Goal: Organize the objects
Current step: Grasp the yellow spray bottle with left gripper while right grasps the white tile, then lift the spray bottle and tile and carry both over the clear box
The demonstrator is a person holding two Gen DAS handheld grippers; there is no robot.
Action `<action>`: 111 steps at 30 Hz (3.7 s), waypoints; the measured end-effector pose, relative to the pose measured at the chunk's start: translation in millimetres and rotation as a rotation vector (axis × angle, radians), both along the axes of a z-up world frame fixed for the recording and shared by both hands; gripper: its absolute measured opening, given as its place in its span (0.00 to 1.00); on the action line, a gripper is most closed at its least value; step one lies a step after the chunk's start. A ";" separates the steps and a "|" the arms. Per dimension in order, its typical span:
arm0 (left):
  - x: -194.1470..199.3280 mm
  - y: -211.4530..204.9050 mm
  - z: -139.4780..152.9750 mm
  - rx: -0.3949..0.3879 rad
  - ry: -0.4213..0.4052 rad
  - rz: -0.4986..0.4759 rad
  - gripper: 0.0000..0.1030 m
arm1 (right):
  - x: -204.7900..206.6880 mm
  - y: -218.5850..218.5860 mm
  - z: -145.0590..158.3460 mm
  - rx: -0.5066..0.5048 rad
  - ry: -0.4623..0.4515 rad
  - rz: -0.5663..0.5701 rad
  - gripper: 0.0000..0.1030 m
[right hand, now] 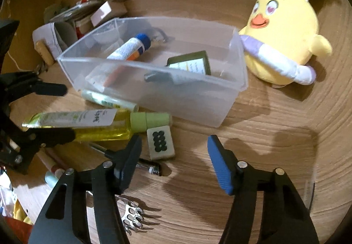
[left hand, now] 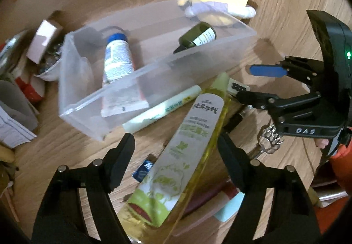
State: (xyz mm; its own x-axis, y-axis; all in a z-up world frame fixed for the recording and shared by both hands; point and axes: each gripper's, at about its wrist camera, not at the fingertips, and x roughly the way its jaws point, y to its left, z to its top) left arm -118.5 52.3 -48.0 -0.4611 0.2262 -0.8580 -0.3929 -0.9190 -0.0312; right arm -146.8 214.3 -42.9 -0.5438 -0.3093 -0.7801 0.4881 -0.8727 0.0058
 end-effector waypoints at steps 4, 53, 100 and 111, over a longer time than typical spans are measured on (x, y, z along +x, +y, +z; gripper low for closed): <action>-6.8 5.2 -6.5 -0.003 -0.044 -0.036 0.74 | -2.4 -9.9 -6.3 0.023 -0.020 0.025 0.42; 51.4 -9.5 58.5 0.061 0.204 -0.003 0.36 | 17.6 0.2 40.9 -0.067 0.103 0.017 0.22; -20.7 -11.1 143.5 0.196 0.552 0.233 0.34 | -34.1 13.2 89.2 -0.176 0.212 -0.069 0.22; -56.1 3.1 103.4 0.276 0.402 0.193 0.34 | -51.0 13.8 77.3 -0.160 0.179 -0.082 0.22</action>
